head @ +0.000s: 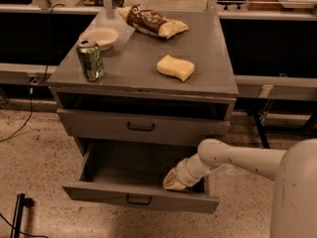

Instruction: Open middle drawer

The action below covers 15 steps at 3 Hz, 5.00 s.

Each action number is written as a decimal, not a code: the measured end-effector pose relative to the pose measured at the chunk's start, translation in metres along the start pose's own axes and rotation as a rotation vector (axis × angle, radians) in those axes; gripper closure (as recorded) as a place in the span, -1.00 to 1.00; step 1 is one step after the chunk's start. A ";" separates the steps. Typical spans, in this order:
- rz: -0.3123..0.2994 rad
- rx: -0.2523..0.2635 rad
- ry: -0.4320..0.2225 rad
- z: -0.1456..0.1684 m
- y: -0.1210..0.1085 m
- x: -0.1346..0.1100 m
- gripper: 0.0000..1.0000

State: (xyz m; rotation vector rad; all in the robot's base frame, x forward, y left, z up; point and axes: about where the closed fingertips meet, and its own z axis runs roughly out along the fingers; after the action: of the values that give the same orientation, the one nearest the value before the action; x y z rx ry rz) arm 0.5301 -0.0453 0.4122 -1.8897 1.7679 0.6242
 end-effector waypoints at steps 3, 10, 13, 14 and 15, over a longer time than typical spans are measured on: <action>0.023 0.081 0.021 -0.014 0.031 -0.028 1.00; -0.132 -0.122 -0.031 0.044 0.032 -0.084 0.69; -0.121 -0.132 -0.028 0.046 0.034 -0.083 -0.42; -0.113 -0.143 -0.022 0.049 0.034 -0.080 0.04; -0.108 -0.161 -0.015 0.052 0.034 -0.078 0.49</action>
Offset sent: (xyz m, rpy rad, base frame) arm -0.0331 0.0019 0.0627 -0.0716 -0.1564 -0.2114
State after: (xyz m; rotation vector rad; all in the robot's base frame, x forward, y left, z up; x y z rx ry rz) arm 0.4905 0.0458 0.4185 -2.0667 1.6372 0.7582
